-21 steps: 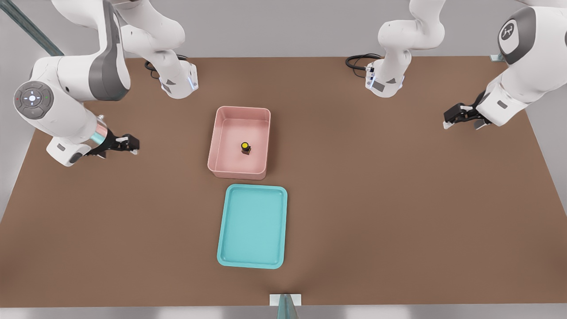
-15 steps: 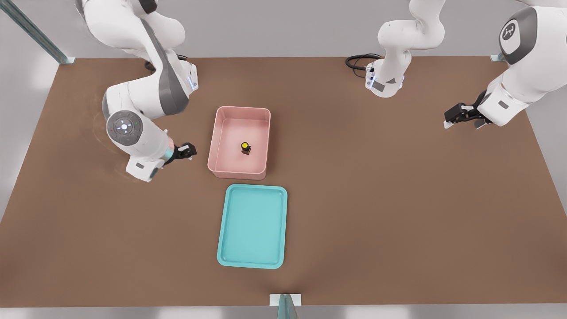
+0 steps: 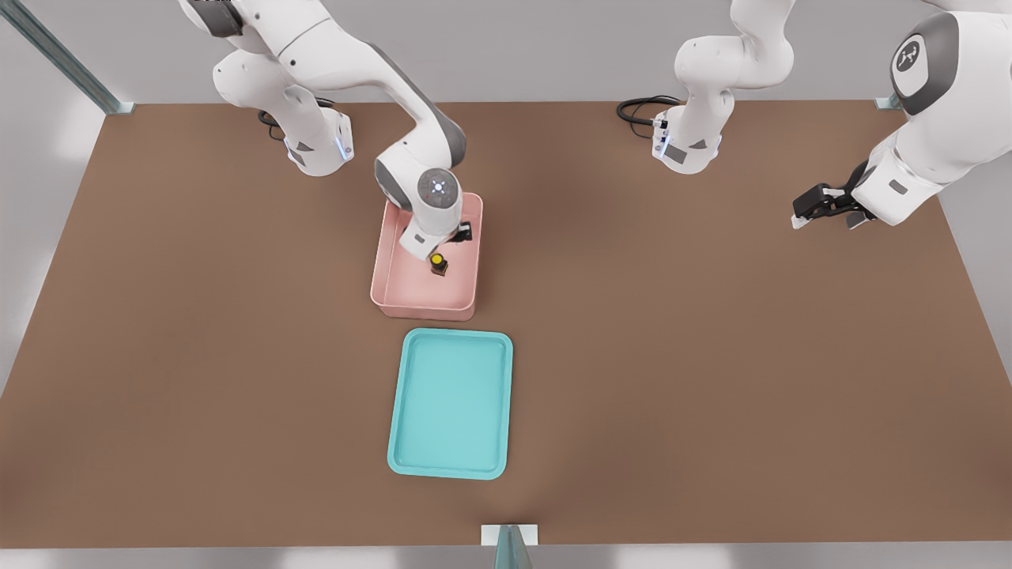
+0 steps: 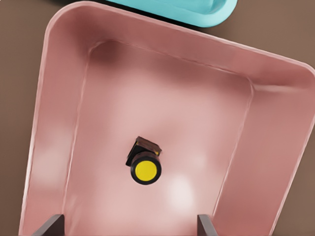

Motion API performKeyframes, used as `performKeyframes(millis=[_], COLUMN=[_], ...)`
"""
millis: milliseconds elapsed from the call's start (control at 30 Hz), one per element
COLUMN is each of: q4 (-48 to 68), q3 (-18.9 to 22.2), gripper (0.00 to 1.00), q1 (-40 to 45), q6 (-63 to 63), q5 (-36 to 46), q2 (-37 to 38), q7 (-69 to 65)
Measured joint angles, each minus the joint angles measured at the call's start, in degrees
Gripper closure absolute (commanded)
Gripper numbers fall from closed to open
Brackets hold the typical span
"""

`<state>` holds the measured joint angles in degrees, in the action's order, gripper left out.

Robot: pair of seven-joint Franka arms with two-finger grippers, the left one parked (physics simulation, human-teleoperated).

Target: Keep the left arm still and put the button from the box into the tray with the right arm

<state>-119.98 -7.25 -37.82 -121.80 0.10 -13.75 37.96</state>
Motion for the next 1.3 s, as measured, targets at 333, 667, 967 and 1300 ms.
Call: performKeyframes(millis=[333, 667, 967, 1300], q4=[-5.7, -6.0, -8.6, 11.6], q3=[0.0, 0.1, 0.0, -9.2], gripper=[0.0, 0.12, 0.58, 0.61], q1=[0.7, 0.8, 0.7, 18.8], q6=[-15.4, -21.8, -22.7, -12.7], q5=[-3.5, -5.3, -6.7, -5.8], q2=[-6.7, -10.2, -8.7, -4.3], q7=[16.5, 26.1, 31.0, 28.8])
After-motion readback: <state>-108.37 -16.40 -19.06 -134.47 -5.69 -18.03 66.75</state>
